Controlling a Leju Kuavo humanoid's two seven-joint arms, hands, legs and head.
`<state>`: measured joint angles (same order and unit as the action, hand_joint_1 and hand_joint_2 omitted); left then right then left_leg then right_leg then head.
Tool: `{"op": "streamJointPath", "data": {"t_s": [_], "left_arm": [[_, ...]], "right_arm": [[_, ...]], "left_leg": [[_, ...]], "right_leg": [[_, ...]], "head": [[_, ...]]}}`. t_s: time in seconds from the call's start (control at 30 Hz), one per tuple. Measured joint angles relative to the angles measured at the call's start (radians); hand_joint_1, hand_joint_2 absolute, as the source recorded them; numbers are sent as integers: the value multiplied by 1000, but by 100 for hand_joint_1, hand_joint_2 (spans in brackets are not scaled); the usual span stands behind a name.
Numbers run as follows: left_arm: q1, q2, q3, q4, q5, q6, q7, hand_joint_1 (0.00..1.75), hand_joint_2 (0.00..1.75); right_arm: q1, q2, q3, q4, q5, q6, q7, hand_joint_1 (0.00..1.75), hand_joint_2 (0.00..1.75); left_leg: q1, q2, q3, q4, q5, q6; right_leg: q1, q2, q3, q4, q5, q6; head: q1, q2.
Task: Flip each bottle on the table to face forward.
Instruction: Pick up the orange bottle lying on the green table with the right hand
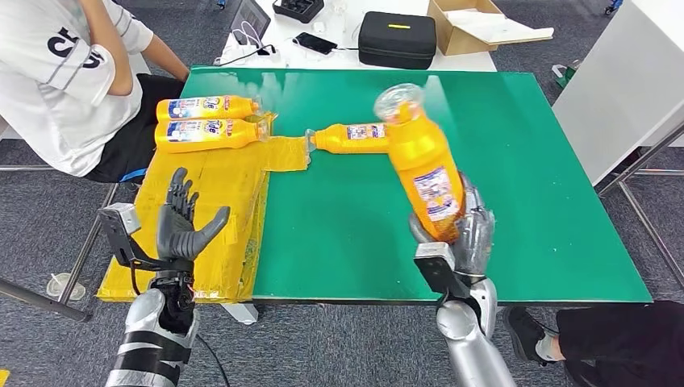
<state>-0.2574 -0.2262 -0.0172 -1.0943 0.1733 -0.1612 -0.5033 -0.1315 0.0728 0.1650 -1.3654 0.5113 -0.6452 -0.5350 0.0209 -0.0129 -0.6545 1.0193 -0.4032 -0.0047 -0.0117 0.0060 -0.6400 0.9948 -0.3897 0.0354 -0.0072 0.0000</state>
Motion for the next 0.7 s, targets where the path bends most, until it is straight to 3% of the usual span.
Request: {"op": "streamJointPath", "data": {"t_s": [0.27,0.7], "left_arm": [[21,2,-113,-23,251,-280,90,0,175],[27,22,-218,-21,274,-372,90,0,175]], "right_arm": [[16,62,-45,94,-65,105,-147,175,175],[1,119,-1,268,-67,185,-160,175,175]], "left_leg": [[0,1,0,0,0,0],[0,2,-1,0,0,0]], "right_leg": [[0,0,0,0,0,0],[0,0,-1,0,0,0]], "head": [[0,0],[0,0]]}}
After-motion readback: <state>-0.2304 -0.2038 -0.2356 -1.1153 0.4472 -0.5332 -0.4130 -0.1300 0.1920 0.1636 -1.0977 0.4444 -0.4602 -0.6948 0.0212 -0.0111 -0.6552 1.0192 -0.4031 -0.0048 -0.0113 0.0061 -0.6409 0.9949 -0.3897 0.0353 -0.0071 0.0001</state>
